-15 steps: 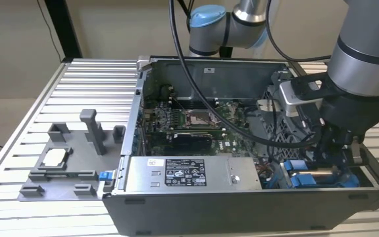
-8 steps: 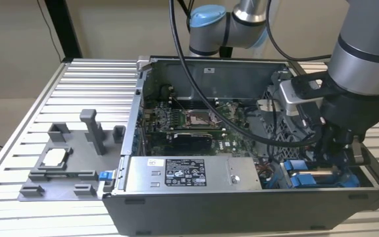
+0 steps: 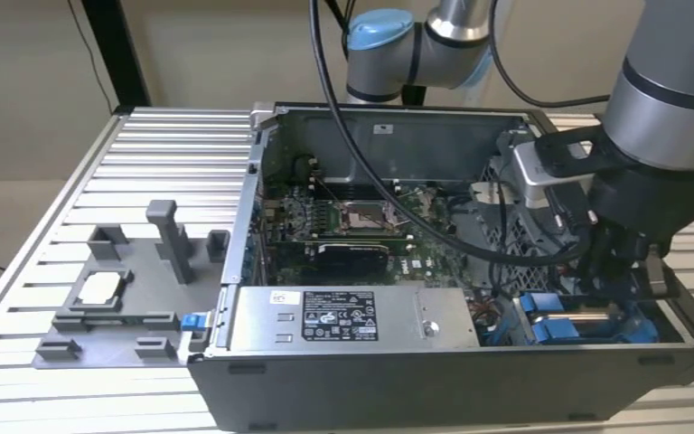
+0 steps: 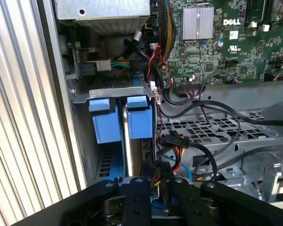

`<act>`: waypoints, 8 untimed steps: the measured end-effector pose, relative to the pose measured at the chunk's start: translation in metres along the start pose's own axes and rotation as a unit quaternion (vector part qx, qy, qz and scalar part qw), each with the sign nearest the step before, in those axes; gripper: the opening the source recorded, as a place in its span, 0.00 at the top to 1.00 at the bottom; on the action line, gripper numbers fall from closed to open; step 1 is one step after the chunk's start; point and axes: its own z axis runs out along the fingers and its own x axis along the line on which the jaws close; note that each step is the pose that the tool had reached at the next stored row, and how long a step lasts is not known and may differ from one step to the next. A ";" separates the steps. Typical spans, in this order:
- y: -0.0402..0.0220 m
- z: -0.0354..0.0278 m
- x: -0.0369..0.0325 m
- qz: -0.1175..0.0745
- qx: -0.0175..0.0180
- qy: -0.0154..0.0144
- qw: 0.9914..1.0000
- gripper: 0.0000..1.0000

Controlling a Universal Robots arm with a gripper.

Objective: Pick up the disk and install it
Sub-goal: 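Insert the first disk wire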

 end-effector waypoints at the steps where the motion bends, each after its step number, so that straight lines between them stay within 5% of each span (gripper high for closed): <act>1: 0.0000 0.0000 0.0000 0.002 0.000 -0.006 1.000 0.00; 4: 0.0000 0.0000 0.0001 0.009 0.001 -0.032 0.999 0.00; 5: -0.0001 -0.0001 0.0006 0.010 0.001 -0.037 0.999 0.00; 8: -0.0004 -0.0002 0.0037 0.011 0.000 -0.040 0.999 0.00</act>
